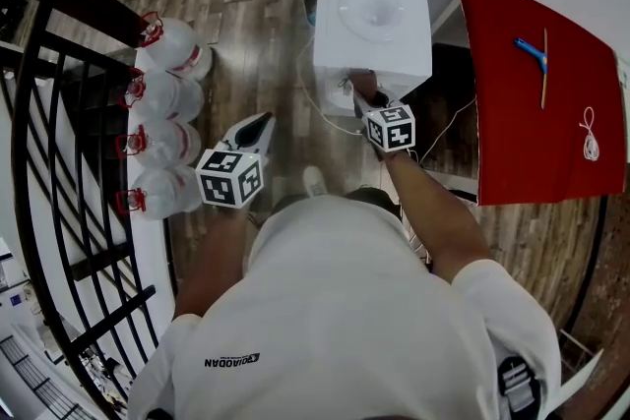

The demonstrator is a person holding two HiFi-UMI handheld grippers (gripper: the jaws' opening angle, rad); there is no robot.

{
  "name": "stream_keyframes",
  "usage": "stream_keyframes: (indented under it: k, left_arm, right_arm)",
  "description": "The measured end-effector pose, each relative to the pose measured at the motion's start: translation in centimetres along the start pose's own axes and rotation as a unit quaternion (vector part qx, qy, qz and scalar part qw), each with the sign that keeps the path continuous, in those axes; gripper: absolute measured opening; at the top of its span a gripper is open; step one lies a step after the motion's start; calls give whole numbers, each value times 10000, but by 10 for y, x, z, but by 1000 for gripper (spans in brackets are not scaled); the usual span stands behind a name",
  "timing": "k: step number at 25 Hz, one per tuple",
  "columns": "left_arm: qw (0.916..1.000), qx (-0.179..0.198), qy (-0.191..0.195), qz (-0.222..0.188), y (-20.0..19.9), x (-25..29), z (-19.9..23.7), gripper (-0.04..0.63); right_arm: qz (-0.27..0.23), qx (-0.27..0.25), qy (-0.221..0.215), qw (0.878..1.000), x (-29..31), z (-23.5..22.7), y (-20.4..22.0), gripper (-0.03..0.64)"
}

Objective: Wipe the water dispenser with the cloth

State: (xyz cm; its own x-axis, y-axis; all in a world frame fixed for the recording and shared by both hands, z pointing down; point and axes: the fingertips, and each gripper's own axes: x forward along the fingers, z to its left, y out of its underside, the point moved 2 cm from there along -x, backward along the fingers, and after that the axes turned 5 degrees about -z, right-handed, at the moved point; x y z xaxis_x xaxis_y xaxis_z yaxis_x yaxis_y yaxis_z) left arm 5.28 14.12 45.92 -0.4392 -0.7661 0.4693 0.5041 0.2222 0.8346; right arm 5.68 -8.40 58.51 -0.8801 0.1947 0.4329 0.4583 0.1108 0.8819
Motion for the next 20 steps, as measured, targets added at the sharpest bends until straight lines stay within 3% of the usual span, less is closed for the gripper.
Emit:
stream_keyframes:
  k: [15, 20]
  left_arm:
    - [9998, 115, -177, 62, 2, 10, -58, -11]
    - [9989, -451, -143, -24, 5, 11, -76, -11]
  right_arm:
    - [-220, 412, 605, 9971, -69, -101, 24, 54]
    - [-162, 451, 801, 9956, -92, -140, 33, 54]
